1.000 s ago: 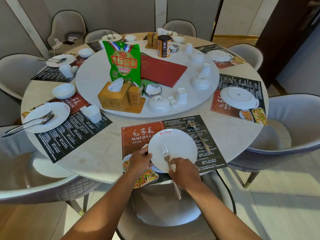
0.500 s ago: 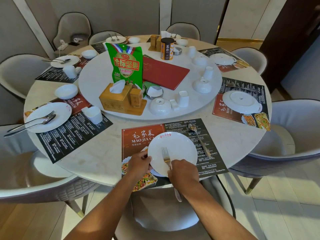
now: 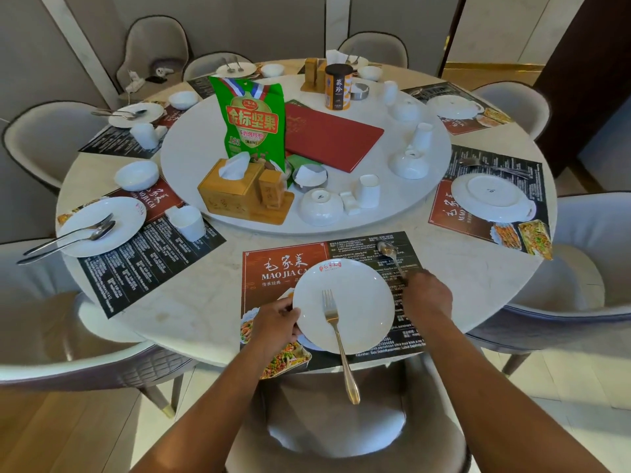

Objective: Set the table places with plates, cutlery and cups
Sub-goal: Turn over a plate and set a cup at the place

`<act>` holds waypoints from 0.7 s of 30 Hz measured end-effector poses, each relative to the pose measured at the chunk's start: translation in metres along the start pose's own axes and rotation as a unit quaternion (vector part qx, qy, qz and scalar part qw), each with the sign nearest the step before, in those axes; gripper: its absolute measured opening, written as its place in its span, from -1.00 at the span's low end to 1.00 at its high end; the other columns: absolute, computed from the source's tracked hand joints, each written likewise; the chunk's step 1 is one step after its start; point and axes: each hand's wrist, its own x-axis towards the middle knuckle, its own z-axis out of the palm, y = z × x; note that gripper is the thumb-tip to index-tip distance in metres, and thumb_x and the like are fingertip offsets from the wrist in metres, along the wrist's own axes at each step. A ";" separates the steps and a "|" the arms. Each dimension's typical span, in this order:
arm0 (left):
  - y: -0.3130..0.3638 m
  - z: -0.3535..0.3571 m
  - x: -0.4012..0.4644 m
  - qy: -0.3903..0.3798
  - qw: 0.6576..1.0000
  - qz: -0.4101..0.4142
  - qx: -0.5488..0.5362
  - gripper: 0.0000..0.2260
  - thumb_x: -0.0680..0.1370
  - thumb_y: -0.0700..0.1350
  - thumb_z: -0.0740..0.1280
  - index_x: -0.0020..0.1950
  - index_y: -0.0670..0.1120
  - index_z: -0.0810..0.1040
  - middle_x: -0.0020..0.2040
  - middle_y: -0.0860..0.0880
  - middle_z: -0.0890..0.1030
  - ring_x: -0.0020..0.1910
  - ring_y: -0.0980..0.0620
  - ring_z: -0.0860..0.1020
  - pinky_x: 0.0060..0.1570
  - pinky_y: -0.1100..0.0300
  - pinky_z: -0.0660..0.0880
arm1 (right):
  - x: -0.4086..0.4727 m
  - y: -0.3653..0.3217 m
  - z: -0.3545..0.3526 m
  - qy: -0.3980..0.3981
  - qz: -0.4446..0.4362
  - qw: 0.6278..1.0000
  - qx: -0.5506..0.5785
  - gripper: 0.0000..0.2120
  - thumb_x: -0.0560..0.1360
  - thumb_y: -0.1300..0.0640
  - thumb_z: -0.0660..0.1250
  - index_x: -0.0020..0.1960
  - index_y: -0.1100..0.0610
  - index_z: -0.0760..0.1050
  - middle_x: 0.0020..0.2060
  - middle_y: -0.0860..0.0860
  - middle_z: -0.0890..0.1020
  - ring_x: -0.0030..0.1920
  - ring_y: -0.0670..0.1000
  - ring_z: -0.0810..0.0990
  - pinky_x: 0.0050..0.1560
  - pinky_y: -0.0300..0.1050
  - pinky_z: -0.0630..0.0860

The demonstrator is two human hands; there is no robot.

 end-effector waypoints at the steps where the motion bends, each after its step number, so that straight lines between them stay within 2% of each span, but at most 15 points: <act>1: 0.000 0.000 0.000 0.001 1.000 -0.002 -0.002 -0.69 0.64 -0.13 0.34 0.39 -0.02 0.53 0.06 0.02 0.64 -0.15 0.04 0.70 -0.19 0.27 0.64 | -0.001 0.000 0.001 0.004 -0.011 1.000 -0.015 -0.82 0.60 0.21 0.24 0.14 0.14 0.58 0.02 0.09 0.66 -0.01 0.12 0.66 -0.02 -0.06 0.53; 3: 0.000 0.000 -0.001 0.000 1.000 -0.004 -0.006 -0.68 0.64 -0.14 0.35 0.40 -0.02 0.53 0.07 0.02 0.64 -0.16 0.06 0.69 -0.21 0.28 0.62 | -0.004 0.000 0.000 0.009 -0.024 1.000 -0.018 -0.82 0.60 0.22 0.24 0.14 0.16 0.57 0.03 0.11 0.67 -0.02 0.13 0.66 -0.01 -0.07 0.54; 6: 0.000 0.000 0.001 -0.001 1.000 -0.003 -0.007 -0.68 0.63 -0.15 0.35 0.40 -0.02 0.53 0.10 0.00 0.65 -0.16 0.05 0.70 -0.22 0.27 0.63 | -0.010 0.007 0.001 0.021 0.004 0.998 0.059 -0.82 0.60 0.21 0.24 0.13 0.17 0.58 0.02 0.15 0.68 -0.04 0.17 0.65 -0.01 -0.05 0.53; 9: -0.002 0.000 0.004 0.000 1.000 -0.001 -0.006 -0.70 0.63 -0.14 0.36 0.36 -0.01 0.55 0.11 -0.01 0.66 -0.16 0.03 0.70 -0.18 0.24 0.66 | -0.024 0.021 0.006 0.038 0.057 0.979 0.192 -0.79 0.60 0.18 0.25 0.03 0.13 0.67 -0.07 0.13 0.71 -0.23 0.11 0.58 -0.22 -0.17 0.45; 11: -0.003 0.001 0.004 0.000 1.000 0.004 -0.004 -0.71 0.63 -0.14 0.36 0.36 -0.01 0.56 0.05 0.02 0.66 -0.16 0.03 0.70 -0.20 0.25 0.65 | -0.043 0.025 0.008 0.035 0.068 0.953 0.294 -0.82 0.57 0.20 0.31 -0.04 0.06 0.71 -0.18 0.08 0.73 -0.30 0.05 0.59 -0.35 -0.23 0.39; 12: -0.004 0.000 0.004 0.000 1.000 0.008 -0.002 -0.71 0.63 -0.13 0.36 0.36 -0.01 0.56 0.03 0.03 0.65 -0.17 0.02 0.70 -0.21 0.24 0.65 | -0.054 0.025 0.010 0.020 0.075 0.929 0.362 -0.83 0.54 0.23 0.35 -0.06 0.06 0.71 -0.24 0.06 0.72 -0.31 0.05 0.65 -0.36 -0.22 0.45; 14: -0.005 0.000 0.004 0.001 1.000 0.014 0.002 -0.70 0.63 -0.13 0.35 0.38 0.00 0.56 0.02 0.03 0.66 -0.18 0.02 0.70 -0.16 0.18 0.68 | -0.076 0.021 0.013 -0.038 0.089 0.867 0.488 -0.85 0.51 0.31 0.39 -0.06 0.14 0.71 -0.32 0.08 0.71 -0.31 0.07 0.70 -0.30 -0.13 0.59; 16: -0.005 0.000 0.005 -0.001 1.000 0.016 0.007 -0.68 0.63 -0.13 0.35 0.39 0.00 0.55 0.04 0.02 0.67 -0.17 0.01 0.71 -0.10 0.11 0.69 | -0.092 0.016 0.019 -0.103 0.088 0.822 0.554 -0.87 0.52 0.35 0.39 -0.04 0.18 0.68 -0.29 0.14 0.71 -0.30 0.11 0.71 -0.32 -0.07 0.59; 19: -0.004 -0.002 0.004 -0.009 1.000 0.011 -0.001 -0.67 0.63 -0.14 0.35 0.41 0.00 0.54 -0.06 0.07 0.65 -0.17 0.01 0.71 -0.15 0.14 0.68 | -0.112 0.008 0.028 -0.156 0.068 0.806 0.568 -0.88 0.53 0.34 0.40 -0.05 0.19 0.68 -0.26 0.19 0.71 -0.24 0.17 0.73 -0.27 -0.01 0.61; 21: -0.003 -0.002 0.003 -0.012 1.000 0.009 -0.005 -0.67 0.63 -0.16 0.35 0.41 -0.01 0.54 -0.12 0.11 0.64 -0.16 0.00 0.71 -0.18 0.17 0.67 | -0.122 0.003 0.030 -0.168 0.067 0.803 0.568 -0.90 0.52 0.36 0.40 -0.05 0.23 0.68 -0.26 0.22 0.70 -0.27 0.16 0.72 -0.29 0.00 0.62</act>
